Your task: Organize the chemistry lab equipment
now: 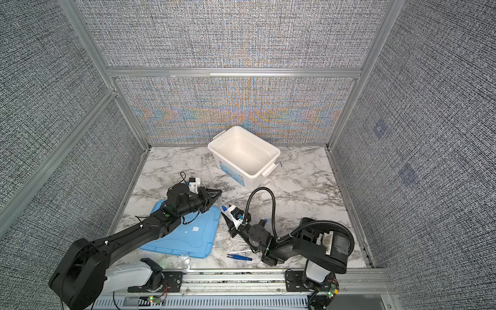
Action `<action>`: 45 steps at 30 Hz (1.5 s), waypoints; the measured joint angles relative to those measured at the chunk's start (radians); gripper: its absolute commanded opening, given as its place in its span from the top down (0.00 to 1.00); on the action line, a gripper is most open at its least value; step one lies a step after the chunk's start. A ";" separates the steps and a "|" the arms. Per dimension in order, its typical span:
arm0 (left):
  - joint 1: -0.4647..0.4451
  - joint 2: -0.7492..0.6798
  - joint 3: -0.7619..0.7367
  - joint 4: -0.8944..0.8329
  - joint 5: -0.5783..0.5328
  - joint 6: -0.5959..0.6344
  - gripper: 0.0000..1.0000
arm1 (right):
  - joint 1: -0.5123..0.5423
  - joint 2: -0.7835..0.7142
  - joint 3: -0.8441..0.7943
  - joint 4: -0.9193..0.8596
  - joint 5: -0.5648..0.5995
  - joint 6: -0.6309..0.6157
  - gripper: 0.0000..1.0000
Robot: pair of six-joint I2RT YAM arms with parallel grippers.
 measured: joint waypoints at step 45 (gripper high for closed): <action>0.000 0.005 -0.001 -0.003 -0.003 -0.003 0.76 | 0.000 0.046 0.090 0.000 0.020 -0.024 0.82</action>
